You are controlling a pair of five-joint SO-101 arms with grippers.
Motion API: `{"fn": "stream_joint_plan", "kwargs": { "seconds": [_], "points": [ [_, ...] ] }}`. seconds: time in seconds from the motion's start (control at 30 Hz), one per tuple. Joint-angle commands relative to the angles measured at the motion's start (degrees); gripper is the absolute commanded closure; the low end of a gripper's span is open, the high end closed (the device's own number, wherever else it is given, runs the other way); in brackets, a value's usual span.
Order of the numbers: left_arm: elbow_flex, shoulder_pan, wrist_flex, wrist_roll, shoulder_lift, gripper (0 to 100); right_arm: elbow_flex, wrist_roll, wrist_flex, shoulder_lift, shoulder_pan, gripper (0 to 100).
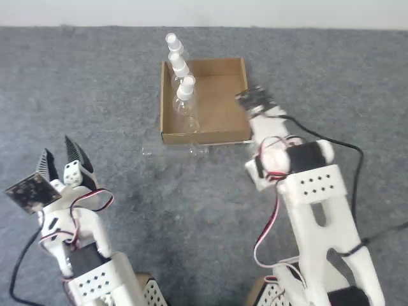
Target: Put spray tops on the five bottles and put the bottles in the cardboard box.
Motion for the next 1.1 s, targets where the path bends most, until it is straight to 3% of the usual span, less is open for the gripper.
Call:
{"fn": "stream_joint_plan", "kwargs": {
  "seconds": [0.0,0.4,0.77,1.07],
  "points": [
    [-0.92,1.14,-1.93,-0.26,-1.32,84,-0.62,-2.90,-4.70,-2.77,4.79,92.8],
    [-1.27,6.86,-1.58,-1.93,-1.32,84,-0.88,-11.25,-9.19,-2.86,15.78,92.5],
    [-13.67,26.81,16.97,-14.95,-1.23,84,-4.57,-16.00,-9.45,-2.86,28.88,92.8],
    [-23.43,38.77,24.09,-19.78,-0.70,84,-5.27,-16.44,-9.71,-2.86,33.10,92.8]
  ]
}}
